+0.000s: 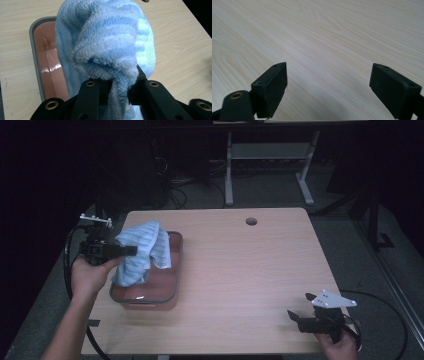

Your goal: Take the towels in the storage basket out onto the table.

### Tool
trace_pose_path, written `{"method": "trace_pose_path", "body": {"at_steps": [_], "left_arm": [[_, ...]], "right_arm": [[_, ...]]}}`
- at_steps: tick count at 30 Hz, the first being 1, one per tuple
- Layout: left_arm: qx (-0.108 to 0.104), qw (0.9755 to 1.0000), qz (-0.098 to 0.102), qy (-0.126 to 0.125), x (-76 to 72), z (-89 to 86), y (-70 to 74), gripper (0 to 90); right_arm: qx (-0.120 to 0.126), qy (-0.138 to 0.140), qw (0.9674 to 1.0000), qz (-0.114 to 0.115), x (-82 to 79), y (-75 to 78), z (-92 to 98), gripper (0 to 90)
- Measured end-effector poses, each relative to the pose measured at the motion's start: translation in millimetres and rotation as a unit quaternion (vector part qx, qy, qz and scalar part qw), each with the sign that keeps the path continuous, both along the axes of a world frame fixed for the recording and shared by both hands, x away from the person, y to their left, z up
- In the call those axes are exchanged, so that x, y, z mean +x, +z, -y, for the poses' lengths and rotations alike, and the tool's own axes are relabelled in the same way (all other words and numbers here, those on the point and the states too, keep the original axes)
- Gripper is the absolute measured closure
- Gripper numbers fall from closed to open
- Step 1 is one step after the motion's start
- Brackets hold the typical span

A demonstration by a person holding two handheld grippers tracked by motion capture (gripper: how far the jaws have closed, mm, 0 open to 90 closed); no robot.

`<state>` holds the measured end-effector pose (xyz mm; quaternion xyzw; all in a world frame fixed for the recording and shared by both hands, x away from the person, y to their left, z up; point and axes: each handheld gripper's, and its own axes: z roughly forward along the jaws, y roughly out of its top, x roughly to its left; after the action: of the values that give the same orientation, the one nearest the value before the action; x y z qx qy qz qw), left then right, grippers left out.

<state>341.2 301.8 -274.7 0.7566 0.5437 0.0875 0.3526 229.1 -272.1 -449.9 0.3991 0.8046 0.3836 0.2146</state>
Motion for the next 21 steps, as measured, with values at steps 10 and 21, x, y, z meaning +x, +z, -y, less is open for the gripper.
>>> {"method": "trace_pose_path", "body": {"at_steps": [10,21], "left_arm": [[-0.003,0.9999,0.005,-0.012,1.4,10.2,9.4,74.3],[-0.005,0.9998,0.009,-0.018,4.9,18.7,16.8,74.3]], "right_arm": [[-0.001,0.003,1.0,0.002,0.6,0.7,0.2,14.2],[0.003,0.001,1.0,0.0,0.9,0.6,1.6,14.2]]}}
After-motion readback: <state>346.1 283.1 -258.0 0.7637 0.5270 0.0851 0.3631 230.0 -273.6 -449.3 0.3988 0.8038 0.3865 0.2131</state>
